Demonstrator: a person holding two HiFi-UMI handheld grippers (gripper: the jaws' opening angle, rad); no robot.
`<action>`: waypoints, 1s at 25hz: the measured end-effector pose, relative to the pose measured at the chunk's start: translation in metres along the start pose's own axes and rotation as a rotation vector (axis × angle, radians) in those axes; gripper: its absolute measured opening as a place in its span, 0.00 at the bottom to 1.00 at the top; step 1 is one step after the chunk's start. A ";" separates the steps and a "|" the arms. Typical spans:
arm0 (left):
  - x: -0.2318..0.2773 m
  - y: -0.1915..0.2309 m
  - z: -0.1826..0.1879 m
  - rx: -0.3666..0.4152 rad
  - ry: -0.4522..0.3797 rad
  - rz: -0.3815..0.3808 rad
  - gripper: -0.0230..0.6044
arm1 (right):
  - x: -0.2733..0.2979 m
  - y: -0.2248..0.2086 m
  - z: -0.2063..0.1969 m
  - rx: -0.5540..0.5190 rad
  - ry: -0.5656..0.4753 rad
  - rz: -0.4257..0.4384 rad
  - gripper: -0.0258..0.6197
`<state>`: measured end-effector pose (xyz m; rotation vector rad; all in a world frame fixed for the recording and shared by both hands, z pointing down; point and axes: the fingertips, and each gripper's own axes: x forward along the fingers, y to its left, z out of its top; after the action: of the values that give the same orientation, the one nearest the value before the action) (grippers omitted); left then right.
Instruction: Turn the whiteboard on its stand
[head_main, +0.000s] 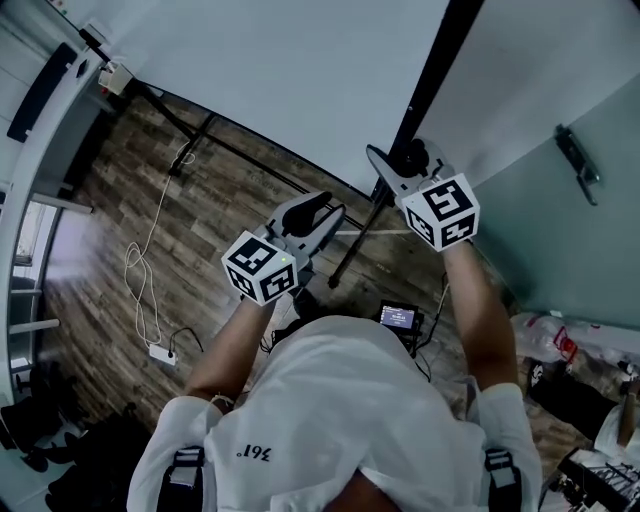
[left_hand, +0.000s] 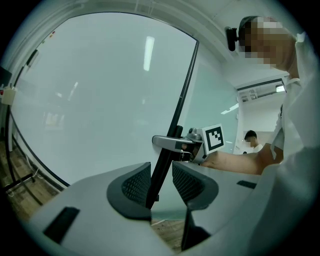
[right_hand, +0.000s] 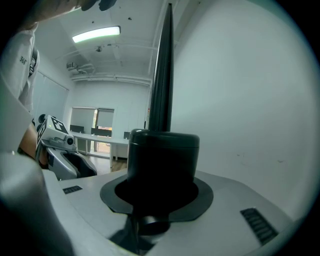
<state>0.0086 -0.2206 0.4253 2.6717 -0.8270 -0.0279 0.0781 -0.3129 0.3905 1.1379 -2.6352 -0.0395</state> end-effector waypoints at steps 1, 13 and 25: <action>0.001 -0.001 0.003 0.001 -0.002 -0.002 0.23 | 0.000 0.000 0.003 -0.003 0.001 0.001 0.28; 0.015 -0.014 0.012 0.011 -0.008 -0.048 0.23 | -0.025 -0.004 0.007 0.000 -0.013 -0.029 0.37; 0.015 -0.015 0.003 0.030 -0.020 -0.143 0.23 | -0.060 -0.006 -0.019 0.027 -0.005 -0.149 0.39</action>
<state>0.0288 -0.2188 0.4186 2.7578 -0.6450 -0.0773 0.1263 -0.2723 0.3940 1.3424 -2.5572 -0.0362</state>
